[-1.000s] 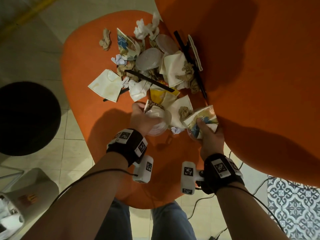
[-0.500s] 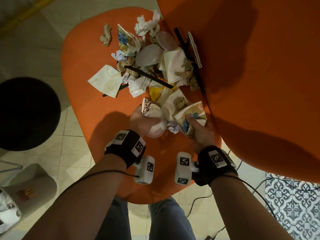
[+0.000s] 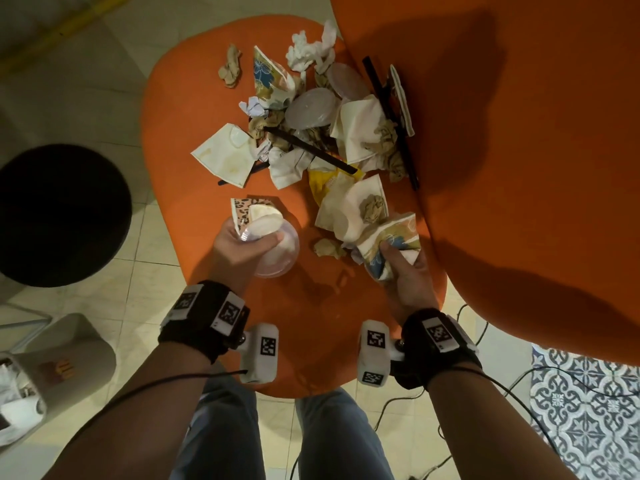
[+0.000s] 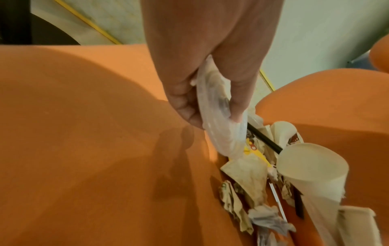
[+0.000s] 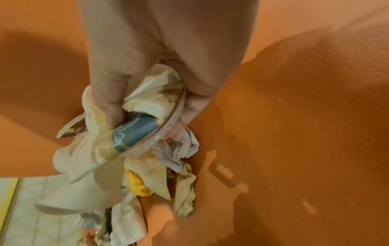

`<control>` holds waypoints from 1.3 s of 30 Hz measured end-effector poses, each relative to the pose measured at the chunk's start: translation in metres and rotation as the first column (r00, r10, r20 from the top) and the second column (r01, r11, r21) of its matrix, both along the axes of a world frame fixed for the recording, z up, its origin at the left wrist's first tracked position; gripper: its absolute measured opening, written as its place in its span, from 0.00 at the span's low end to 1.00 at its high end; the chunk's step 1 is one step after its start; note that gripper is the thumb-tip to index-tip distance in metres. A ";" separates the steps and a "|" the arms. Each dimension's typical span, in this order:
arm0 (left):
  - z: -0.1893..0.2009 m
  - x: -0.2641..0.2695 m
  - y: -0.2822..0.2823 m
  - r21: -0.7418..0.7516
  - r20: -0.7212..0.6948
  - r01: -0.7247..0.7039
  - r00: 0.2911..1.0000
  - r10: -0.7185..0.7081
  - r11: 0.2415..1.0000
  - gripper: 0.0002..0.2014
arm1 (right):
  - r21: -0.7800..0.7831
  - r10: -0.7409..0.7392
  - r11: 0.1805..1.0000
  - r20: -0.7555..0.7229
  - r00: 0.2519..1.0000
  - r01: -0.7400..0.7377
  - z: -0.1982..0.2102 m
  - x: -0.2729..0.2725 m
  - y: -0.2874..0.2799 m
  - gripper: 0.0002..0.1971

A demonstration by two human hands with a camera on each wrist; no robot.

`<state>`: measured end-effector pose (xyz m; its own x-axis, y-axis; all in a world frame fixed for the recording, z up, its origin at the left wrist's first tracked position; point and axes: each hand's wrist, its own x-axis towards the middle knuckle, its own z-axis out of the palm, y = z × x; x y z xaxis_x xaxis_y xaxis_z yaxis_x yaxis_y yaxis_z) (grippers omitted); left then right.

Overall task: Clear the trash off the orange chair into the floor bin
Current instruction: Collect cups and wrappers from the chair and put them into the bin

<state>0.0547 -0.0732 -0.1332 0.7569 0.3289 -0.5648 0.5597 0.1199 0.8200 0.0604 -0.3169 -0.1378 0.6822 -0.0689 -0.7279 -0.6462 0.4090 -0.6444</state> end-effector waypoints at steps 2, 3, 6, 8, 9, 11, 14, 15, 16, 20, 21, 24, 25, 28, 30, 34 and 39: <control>0.003 -0.004 0.007 0.006 0.024 -0.022 0.999 0.022 1.000 0.17 | 0.032 0.012 0.999 0.028 1.000 -0.013 0.004 0.001 0.007 0.31; 0.006 -0.005 0.009 0.014 0.026 -0.047 0.999 0.047 0.999 0.14 | 0.035 0.026 0.999 0.043 0.999 -0.028 0.006 0.001 0.011 0.29; 0.015 -0.015 0.019 0.013 0.049 -0.132 0.990 0.131 0.991 0.16 | 0.032 0.114 0.993 0.092 0.989 -0.117 0.014 0.002 0.032 0.29; 0.023 -0.028 0.032 0.009 0.060 -0.193 0.979 0.193 0.981 0.17 | 0.020 0.194 0.980 0.108 0.975 -0.197 0.017 0.001 0.052 0.33; 0.027 -0.036 0.042 0.002 0.066 -0.237 0.969 0.236 0.972 0.18 | 0.008 0.239 0.970 0.113 0.964 -0.242 0.018 0.001 0.065 0.35; 0.030 -0.055 0.065 -0.006 0.074 -0.306 0.949 0.306 0.952 0.17 | -0.031 0.341 0.940 0.140 0.930 -0.340 0.020 -0.003 0.094 0.37; 0.030 -0.096 0.106 -0.015 0.083 -0.422 0.903 0.422 0.906 0.16 | -0.086 0.475 0.880 0.149 0.867 -0.467 0.025 -0.016 0.146 0.35; 0.029 -0.112 0.121 -0.014 0.076 -0.470 0.879 0.470 0.882 0.16 | -0.101 0.521 0.853 0.143 0.841 -0.511 0.026 -0.023 0.164 0.33; 0.027 -0.130 0.139 -0.020 0.064 -0.511 0.857 0.511 0.860 0.15 | -0.104 0.564 0.825 0.139 0.814 -0.555 0.025 -0.030 0.183 0.33; 0.008 -0.213 0.213 -0.007 0.014 -0.654 0.757 0.654 0.757 0.21 | -0.099 0.679 0.734 0.112 0.726 -0.672 0.020 -0.073 0.275 0.31; 0.002 -0.235 0.233 -0.002 0.008 -0.692 0.721 0.692 0.721 0.18 | -0.106 0.713 0.701 0.116 0.691 -0.705 0.018 -0.087 0.301 0.30; -0.017 -0.305 0.292 0.022 -0.003 -0.756 0.655 0.756 0.655 0.14 | -0.072 0.790 0.612 0.102 0.605 -0.787 0.004 -0.137 0.385 0.31; -0.024 -0.328 0.311 0.045 -0.003 -0.768 0.640 0.768 0.639 0.14 | -0.070 0.816 0.577 0.093 0.570 -0.814 -0.002 -0.154 0.411 0.32; -0.046 -0.391 0.371 0.136 -0.033 -0.788 0.603 0.797 0.601 0.21 | -0.125 0.877 0.481 0.049 0.479 -0.868 -0.026 -0.205 0.489 0.34; -0.062 -0.424 0.408 0.205 -0.074 -0.802 0.559 0.826 0.561 0.22 | -0.178 0.906 0.419 0.024 0.422 -0.891 -0.048 -0.236 0.535 0.36; -0.100 -0.465 0.469 0.350 -0.182 -0.687 0.617 0.766 0.637 0.19 | -0.273 0.946 0.296 -0.047 0.320 -0.915 -0.095 -0.275 0.607 0.35; -0.139 -0.473 0.513 0.427 -0.357 -0.446 0.717 0.599 0.787 0.19 | -0.514 0.982 0.114 -0.070 0.174 -0.850 -0.142 -0.300 0.666 0.35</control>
